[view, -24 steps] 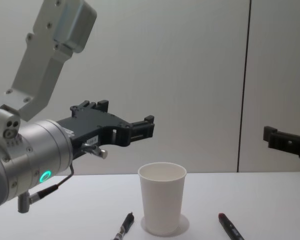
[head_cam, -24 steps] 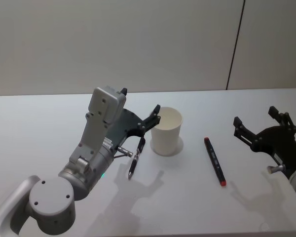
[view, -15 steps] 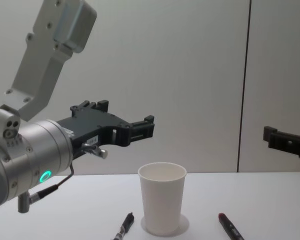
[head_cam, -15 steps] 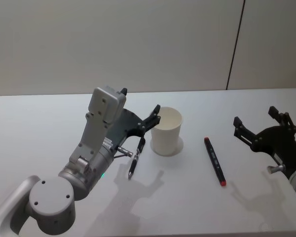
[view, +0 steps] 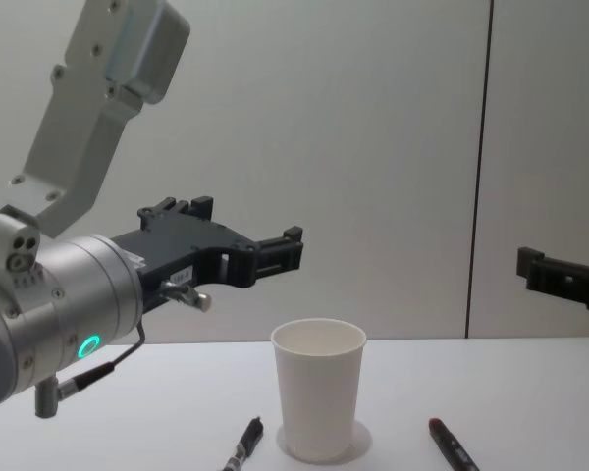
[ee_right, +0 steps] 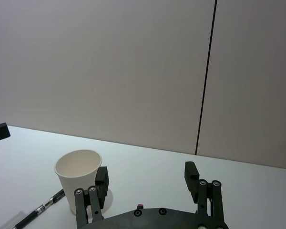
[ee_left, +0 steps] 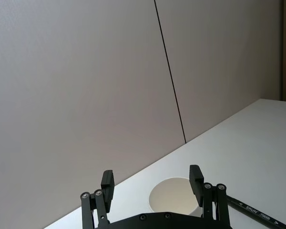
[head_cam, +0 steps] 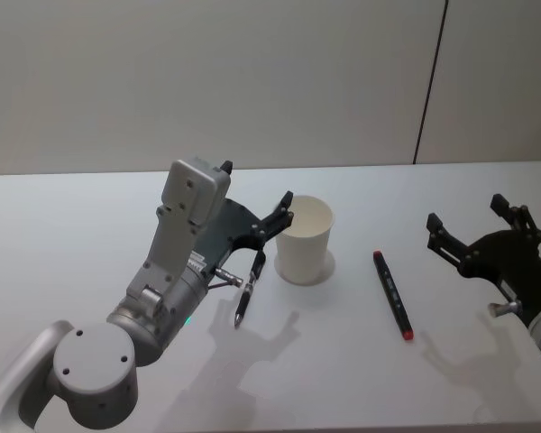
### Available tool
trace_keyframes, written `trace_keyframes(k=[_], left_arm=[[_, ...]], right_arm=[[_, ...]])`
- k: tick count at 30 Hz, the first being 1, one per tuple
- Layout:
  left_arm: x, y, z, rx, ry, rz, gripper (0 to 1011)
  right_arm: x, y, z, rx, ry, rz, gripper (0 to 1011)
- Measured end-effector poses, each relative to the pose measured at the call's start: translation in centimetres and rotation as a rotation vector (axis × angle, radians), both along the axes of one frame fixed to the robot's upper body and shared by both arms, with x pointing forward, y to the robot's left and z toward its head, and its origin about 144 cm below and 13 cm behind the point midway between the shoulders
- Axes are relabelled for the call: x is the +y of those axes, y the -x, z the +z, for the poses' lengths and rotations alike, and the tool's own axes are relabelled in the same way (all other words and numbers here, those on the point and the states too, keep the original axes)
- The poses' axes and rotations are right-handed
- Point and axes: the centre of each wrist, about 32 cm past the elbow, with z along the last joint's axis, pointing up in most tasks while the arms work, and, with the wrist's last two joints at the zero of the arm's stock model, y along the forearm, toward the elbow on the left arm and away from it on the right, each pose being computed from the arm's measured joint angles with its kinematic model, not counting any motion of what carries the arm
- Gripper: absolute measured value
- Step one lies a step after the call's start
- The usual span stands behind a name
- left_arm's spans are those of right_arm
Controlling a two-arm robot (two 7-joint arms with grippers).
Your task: Place the pen into the pen holder.
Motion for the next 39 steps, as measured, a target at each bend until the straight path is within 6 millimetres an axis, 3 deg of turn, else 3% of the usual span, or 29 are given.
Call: trace_keyframes(k=[20, 39], left_arm=[[0.0, 0.0, 0.0, 0.000, 0.000, 0.000, 1000], [0.0, 0.0, 0.0, 0.000, 0.000, 0.000, 1000]], right_arm=[[2.0, -1.5, 1.6, 0.104, 0.023, -0.041, 1002], [3.5, -5.8, 3.5, 0.343, 0.076, -0.063, 1002]])
